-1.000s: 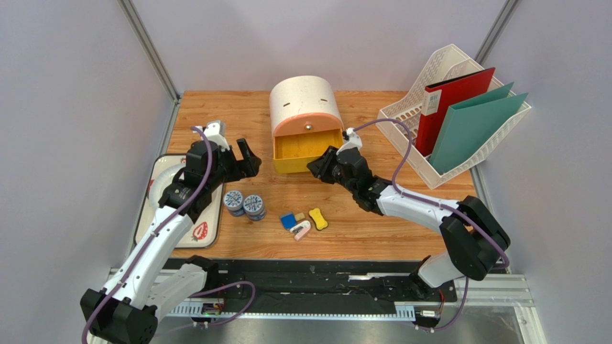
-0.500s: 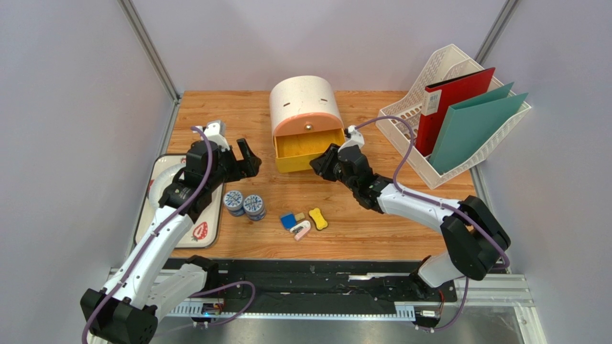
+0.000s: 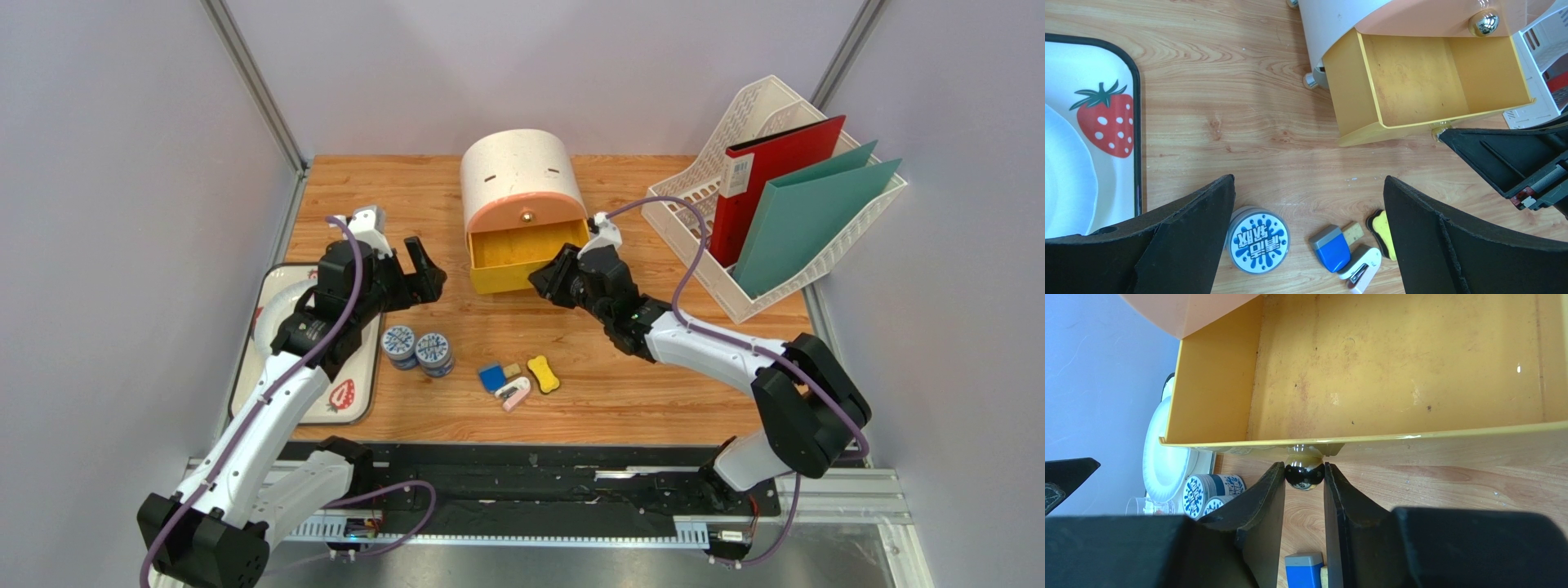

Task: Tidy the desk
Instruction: Open the drawer in the storage box.

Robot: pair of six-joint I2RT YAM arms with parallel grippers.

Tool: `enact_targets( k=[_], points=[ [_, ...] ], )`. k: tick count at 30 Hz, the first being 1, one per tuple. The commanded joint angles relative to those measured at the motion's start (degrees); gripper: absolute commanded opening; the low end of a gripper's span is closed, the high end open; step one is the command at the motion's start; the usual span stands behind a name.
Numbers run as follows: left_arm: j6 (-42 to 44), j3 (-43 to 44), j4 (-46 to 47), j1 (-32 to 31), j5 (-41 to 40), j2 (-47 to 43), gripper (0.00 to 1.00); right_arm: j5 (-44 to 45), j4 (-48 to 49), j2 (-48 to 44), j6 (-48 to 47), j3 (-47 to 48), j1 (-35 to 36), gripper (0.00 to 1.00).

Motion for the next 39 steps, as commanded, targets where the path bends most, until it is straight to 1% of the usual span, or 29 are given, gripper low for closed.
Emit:
enact_targets(
  k=[1,11,15,21,25,29,34,35,37,39],
  points=[
    [-0.4,0.2,1.9,0.5,0.5,0.0,0.99,-0.4,3.4,0.4,-0.2,0.7,0.1,0.30],
    [-0.2,0.3,1.5,0.5,0.5,-0.4,0.99,0.9,4.3,-2.3,-1.3,-0.7,0.8,0.29],
    [-0.2,0.5,1.3,0.5,0.4,-0.6,0.99,1.9,3.4,-2.5,-1.9,-0.6,0.8,0.31],
    [-0.3,0.4,1.2,0.5,0.4,-0.8,0.99,1.1,3.6,-1.9,-1.8,-0.7,0.7,0.35],
    [-0.3,0.3,1.2,0.5,0.4,-1.0,0.99,0.8,3.5,-2.2,-2.1,-0.6,0.8,0.43],
    [-0.2,0.3,1.2,0.5,0.4,-0.9,0.99,1.1,3.7,-4.0,-2.9,-1.1,0.8,0.56],
    [-0.1,0.3,0.9,0.5,0.1,-1.1,0.99,0.9,2.5,-7.5,-4.4,-2.2,1.1,0.61],
    [0.0,0.3,0.8,0.5,-0.3,-1.1,0.99,2.0,2.7,-8.5,-4.8,-4.0,1.3,0.60],
    [0.2,0.2,0.5,0.5,-1.0,-1.5,0.99,4.7,3.8,-12.5,-7.1,-6.4,3.4,0.61],
    [0.6,0.2,-0.2,0.5,-2.2,-1.9,0.99,6.5,4.0,-14.9,-10.0,-7.8,6.2,0.65]
  ],
)
